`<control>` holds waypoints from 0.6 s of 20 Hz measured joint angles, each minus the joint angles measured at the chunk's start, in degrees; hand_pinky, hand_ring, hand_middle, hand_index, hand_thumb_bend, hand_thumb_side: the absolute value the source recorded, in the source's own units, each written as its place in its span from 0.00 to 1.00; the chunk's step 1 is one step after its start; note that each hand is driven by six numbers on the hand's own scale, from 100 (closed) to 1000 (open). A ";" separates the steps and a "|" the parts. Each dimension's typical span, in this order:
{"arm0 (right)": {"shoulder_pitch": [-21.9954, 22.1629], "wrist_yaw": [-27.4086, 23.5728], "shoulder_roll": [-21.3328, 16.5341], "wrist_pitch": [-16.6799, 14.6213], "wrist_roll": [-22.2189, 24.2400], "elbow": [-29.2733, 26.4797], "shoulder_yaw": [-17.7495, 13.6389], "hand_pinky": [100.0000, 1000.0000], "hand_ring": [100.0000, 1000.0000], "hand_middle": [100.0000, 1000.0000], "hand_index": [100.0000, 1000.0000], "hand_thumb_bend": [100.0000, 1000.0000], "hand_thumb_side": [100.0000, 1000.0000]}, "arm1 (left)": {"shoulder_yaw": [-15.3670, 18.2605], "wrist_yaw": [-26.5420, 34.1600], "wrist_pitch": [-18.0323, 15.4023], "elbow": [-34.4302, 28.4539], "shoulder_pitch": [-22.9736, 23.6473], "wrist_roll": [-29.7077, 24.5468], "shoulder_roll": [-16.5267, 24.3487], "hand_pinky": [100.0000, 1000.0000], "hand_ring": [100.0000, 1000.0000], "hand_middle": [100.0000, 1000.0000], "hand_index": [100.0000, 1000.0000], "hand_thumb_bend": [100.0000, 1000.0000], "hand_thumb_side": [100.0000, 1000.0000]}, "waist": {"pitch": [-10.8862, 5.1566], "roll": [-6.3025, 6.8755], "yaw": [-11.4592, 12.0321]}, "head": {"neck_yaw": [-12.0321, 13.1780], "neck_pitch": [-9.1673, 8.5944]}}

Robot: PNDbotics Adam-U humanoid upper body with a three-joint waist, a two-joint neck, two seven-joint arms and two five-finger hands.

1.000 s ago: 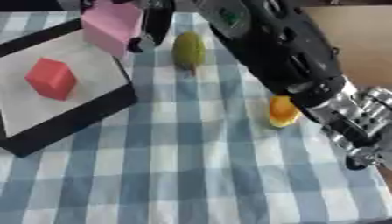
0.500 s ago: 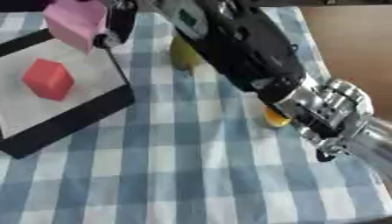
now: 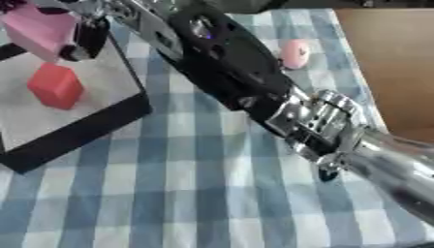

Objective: Pick up objects on the table and place them in the box.

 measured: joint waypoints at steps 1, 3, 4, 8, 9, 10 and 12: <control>0.42 0.29 0.36 -0.16 -0.18 0.60 0.10 0.78 0.60 0.44 0.53 0.10 0.00 | 0.01 -0.01 0.02 0.00 0.00 -0.09 -0.19 0.81 0.87 0.79 0.85 0.00 0.77 | 0.10 -0.03 0.13 | -0.19 0.00; 1.08 0.96 0.94 -0.53 -0.49 1.70 0.30 0.78 0.60 0.44 0.53 0.09 0.00 | 0.01 -0.02 0.03 0.00 0.00 -0.20 -0.37 0.81 0.88 0.79 0.85 0.00 0.78 | 0.19 -0.23 0.33 | -0.61 0.00; 1.45 1.35 1.28 -0.71 -0.59 2.18 0.35 0.78 0.60 0.44 0.53 0.09 0.00 | 0.02 -0.02 0.02 0.01 0.00 -0.21 -0.44 0.81 0.88 0.79 0.85 0.00 0.78 | 0.27 -0.31 0.45 | -0.81 0.00; 2.64 2.84 2.36 -1.28 -1.13 4.05 0.61 0.77 0.60 0.44 0.53 0.09 0.00 | 0.01 -0.02 0.05 0.09 0.01 -0.45 -0.98 0.81 0.88 0.79 0.85 0.00 0.78 | 0.45 -0.33 0.71 | -1.40 0.00; 2.88 3.14 2.56 -1.39 -1.24 4.48 0.61 0.77 0.60 0.44 0.54 0.09 0.00 | 0.01 -0.02 0.08 0.10 0.01 -0.51 -1.19 0.81 0.88 0.78 0.85 0.00 0.78 | 0.51 -0.33 0.79 | -1.52 0.00; 3.01 3.46 2.67 -1.51 -1.36 4.93 0.61 0.77 0.60 0.44 0.54 0.09 0.00 | 0.01 -0.02 0.12 0.11 0.03 -0.57 -1.35 0.81 0.88 0.78 0.85 0.00 0.78 | 0.55 -0.35 0.83 | -1.57 0.00; 3.31 4.03 2.97 -1.72 -1.57 5.71 0.61 0.77 0.61 0.44 0.54 0.09 0.00 | 0.01 -0.02 0.10 0.12 0.07 -0.65 -1.37 0.81 0.88 0.78 0.85 0.00 0.79 | 0.64 -0.48 0.93 | -1.73 0.00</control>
